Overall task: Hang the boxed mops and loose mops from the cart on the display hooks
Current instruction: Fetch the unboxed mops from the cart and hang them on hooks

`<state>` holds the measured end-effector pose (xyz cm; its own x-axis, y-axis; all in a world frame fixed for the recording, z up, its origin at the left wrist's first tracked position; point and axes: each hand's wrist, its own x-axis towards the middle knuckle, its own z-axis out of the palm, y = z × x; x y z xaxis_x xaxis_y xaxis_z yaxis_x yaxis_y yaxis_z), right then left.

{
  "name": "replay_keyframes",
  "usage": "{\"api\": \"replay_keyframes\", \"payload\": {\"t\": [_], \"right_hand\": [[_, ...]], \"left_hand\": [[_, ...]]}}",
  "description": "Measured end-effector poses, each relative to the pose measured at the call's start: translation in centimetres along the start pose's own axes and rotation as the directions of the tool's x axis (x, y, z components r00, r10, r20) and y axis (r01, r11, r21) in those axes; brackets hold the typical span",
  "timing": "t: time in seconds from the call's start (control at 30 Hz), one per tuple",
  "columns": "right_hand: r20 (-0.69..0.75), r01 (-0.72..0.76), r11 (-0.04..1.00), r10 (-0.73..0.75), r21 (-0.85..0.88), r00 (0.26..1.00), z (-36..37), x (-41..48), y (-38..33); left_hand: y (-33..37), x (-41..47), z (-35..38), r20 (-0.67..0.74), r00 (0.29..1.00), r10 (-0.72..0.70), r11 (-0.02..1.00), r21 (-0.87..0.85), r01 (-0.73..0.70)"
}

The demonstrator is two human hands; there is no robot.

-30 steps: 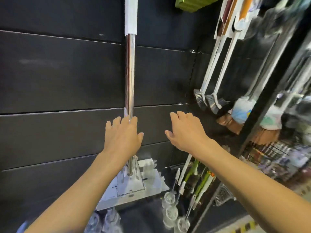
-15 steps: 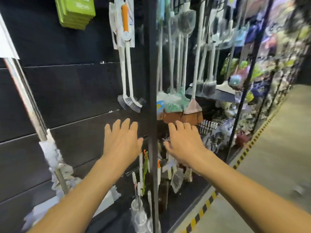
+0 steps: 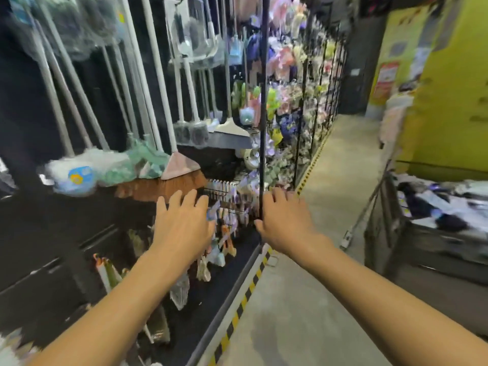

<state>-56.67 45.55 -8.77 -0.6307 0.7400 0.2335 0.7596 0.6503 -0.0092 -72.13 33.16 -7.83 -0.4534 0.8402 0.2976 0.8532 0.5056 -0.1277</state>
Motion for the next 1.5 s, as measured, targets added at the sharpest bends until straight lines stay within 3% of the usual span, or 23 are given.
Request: {"api": "replay_keyframes", "payload": {"t": [0.37,0.57,0.9,1.2,1.5], "right_hand": [[0.025,-0.21,0.976,0.212,-0.061,0.977,3.8,6.7,11.0],[0.041,-0.307,0.938,0.317,-0.162,0.948,4.4,14.9,15.2],[0.037,-0.407,0.876,0.43,-0.259,0.902,7.3,27.9,20.9],[0.078,-0.48,0.853,0.503,-0.202,0.861,12.2,38.6,30.4],[0.076,-0.437,0.894,0.444,-0.1,0.893,18.0,56.1,42.0]], "left_hand": [[10.4,13.3,5.5,0.01,0.979,0.203,0.975,-0.09,-0.201],[14.0,24.5,8.8,-0.016,0.958,0.285,0.938,-0.201,-0.283],[18.4,40.9,14.3,-0.007,0.912,0.409,0.886,-0.237,-0.399],[26.3,54.4,19.1,-0.005,0.873,0.487,0.85,-0.226,-0.476],[33.8,70.8,23.5,0.062,0.897,0.437,0.886,-0.201,-0.418]]}}
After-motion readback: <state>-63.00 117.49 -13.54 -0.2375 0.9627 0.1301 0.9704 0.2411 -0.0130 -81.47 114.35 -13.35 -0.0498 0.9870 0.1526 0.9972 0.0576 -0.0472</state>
